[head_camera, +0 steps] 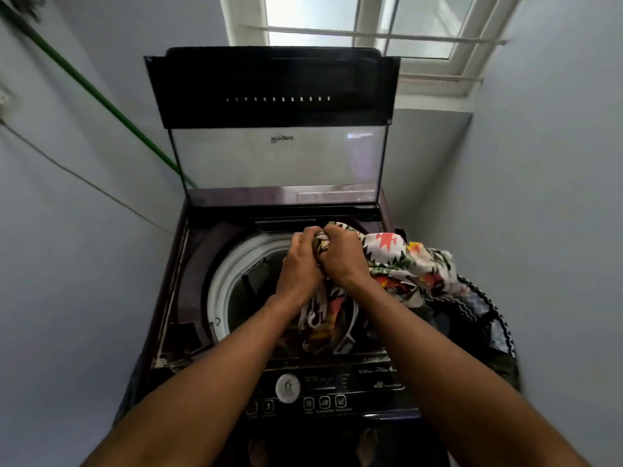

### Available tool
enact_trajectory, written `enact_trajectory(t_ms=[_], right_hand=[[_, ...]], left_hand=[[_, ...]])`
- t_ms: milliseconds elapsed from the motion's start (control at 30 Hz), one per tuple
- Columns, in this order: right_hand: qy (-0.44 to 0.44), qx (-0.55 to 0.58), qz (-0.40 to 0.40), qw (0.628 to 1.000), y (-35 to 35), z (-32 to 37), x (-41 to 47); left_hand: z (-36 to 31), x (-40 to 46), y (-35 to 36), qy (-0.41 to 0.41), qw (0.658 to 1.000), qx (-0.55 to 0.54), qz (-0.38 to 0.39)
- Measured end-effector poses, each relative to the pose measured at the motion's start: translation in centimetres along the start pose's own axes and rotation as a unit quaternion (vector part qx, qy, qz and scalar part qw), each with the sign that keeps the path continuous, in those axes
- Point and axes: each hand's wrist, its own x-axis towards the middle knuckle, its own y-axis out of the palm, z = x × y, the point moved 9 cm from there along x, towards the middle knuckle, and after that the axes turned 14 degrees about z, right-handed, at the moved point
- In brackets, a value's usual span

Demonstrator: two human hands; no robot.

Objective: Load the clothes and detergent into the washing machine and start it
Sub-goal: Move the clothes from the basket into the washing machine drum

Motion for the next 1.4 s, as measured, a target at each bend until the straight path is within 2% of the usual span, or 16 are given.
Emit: enact_trajectory(t_ms=[200,333,400,467,533,633,700,800,867,933,1000,1100,1167,1233,1400], right_hand=[[-0.016,0.000,0.059,0.998,4.4,2.6,1.0],[0.024,-0.005,0.105,0.994,7.5,1.5,1.1],[0.063,-0.014,0.135,0.989,9.1,-0.1,0.9],[0.094,-0.020,0.173,0.980,10.1,-1.5,0.3],[0.089,-0.042,0.222,0.970,10.6,-2.2,-0.4],[0.096,-0.102,0.316,0.938,11.0,-3.8,-1.6],[0.137,-0.086,0.273,0.948,9.5,-5.6,-1.6],[0.116,-0.135,0.129,0.975,4.9,-6.2,-1.2],[0.098,-0.228,0.049,0.968,1.9,-6.1,-1.5],[0.132,-0.284,-0.007,0.950,-0.5,-7.3,-2.0],[0.199,-0.266,0.005,0.943,-1.3,-10.0,-2.5],[0.291,-0.166,0.069,0.940,-1.3,-14.8,-3.9],[0.312,-0.108,0.112,0.937,-0.7,-17.1,-4.8],[0.287,-0.108,0.111,0.945,-0.7,-17.8,-5.1],[0.157,-0.183,-0.032,0.970,-3.7,-14.1,-4.2]], left_hand=[[3.7,-0.9,-2.9,-0.025,0.999,0.008,-0.020],[6.6,-1.2,-2.0,-0.058,0.998,0.031,0.016],[7.9,-1.3,-0.8,-0.071,0.995,0.030,0.061],[9.0,-1.4,1.0,-0.096,0.985,0.036,0.142],[9.8,-1.6,2.8,-0.128,0.959,0.095,0.235],[10.6,-1.7,4.3,-0.159,0.923,0.179,0.300],[10.2,-1.5,5.3,-0.151,0.921,0.179,0.312],[7.2,-0.6,6.9,-0.086,0.942,0.126,0.299],[4.4,0.1,7.9,-0.043,0.956,0.078,0.278],[1.7,1.0,8.8,-0.009,0.965,0.050,0.257],[-0.4,1.7,10.2,0.017,0.964,0.051,0.259],[-2.0,2.0,12.9,0.034,0.955,0.066,0.286],[-2.1,1.9,14.5,0.032,0.952,0.070,0.296],[-1.7,1.9,15.5,0.023,0.951,0.083,0.296],[-2.4,1.4,14.8,0.033,0.966,0.046,0.253]])
